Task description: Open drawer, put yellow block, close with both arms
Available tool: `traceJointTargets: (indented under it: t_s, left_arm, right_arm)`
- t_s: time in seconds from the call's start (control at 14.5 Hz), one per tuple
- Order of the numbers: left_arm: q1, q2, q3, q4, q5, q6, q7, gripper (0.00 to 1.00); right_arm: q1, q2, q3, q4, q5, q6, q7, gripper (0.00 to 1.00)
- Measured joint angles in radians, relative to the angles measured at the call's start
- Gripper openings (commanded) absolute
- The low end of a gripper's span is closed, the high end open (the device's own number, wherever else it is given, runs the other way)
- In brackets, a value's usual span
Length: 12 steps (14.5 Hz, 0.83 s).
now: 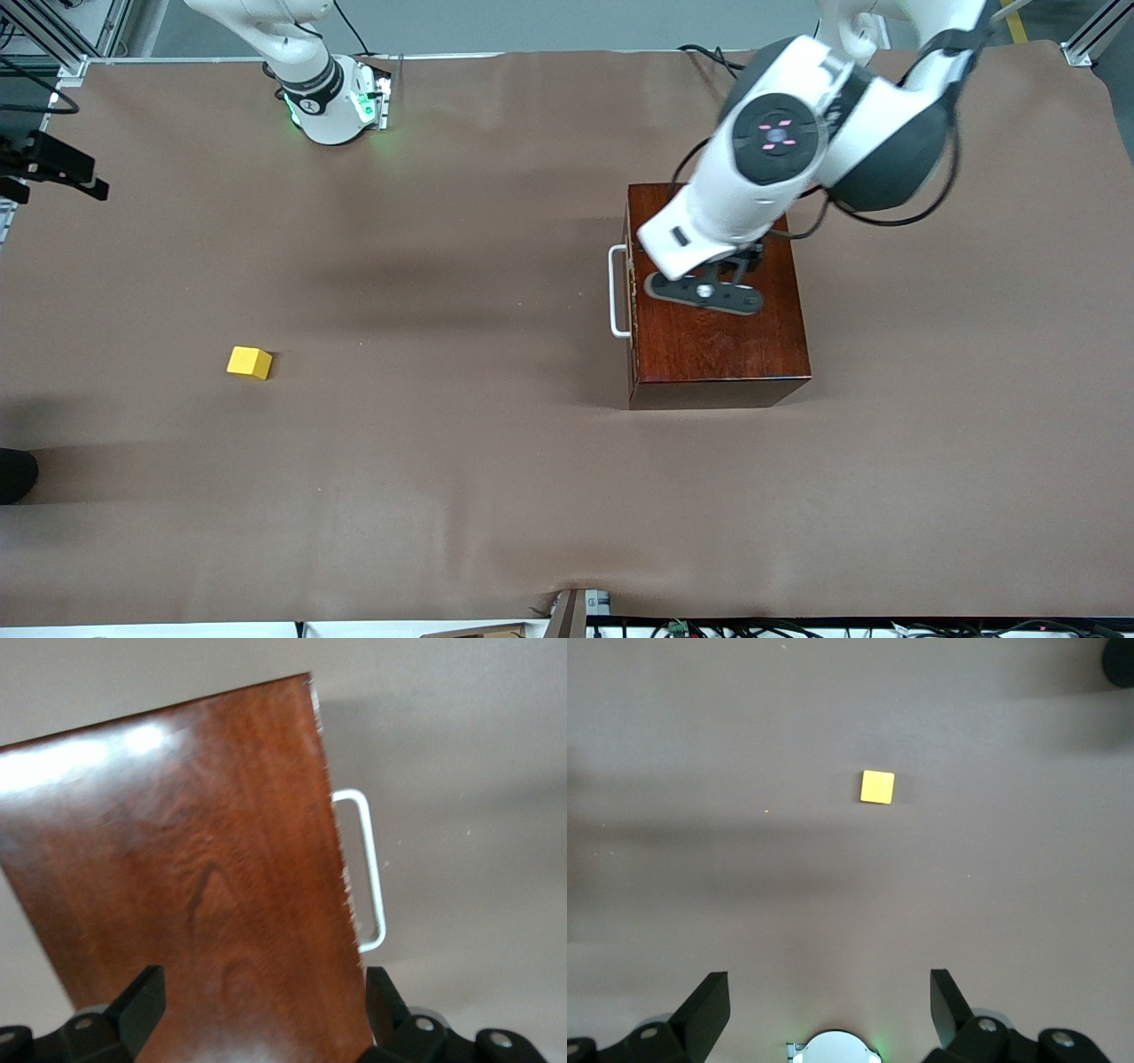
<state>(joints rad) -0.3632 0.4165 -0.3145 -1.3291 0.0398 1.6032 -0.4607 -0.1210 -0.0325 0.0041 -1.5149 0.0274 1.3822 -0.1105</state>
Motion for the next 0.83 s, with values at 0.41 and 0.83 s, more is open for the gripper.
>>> traceJointTargets:
  t_s: [0.41, 0.83]
  left_arm:
    - [-0.167, 0.108, 0.058, 0.064, 0.059, 0.064, -0.161, 1.0]
    - [-0.429, 0.186, 0.29, 0.083, 0.06, 0.104, -0.288, 1.0]
  right_arm:
    - [-0.01, 0.028, 0.002, 0.0, -0.035, 0.034, -0.002, 1.0]
    - [-0.011, 0.116, 0.002, 0.0, -0.036, 0.103, -0.002, 1.0]
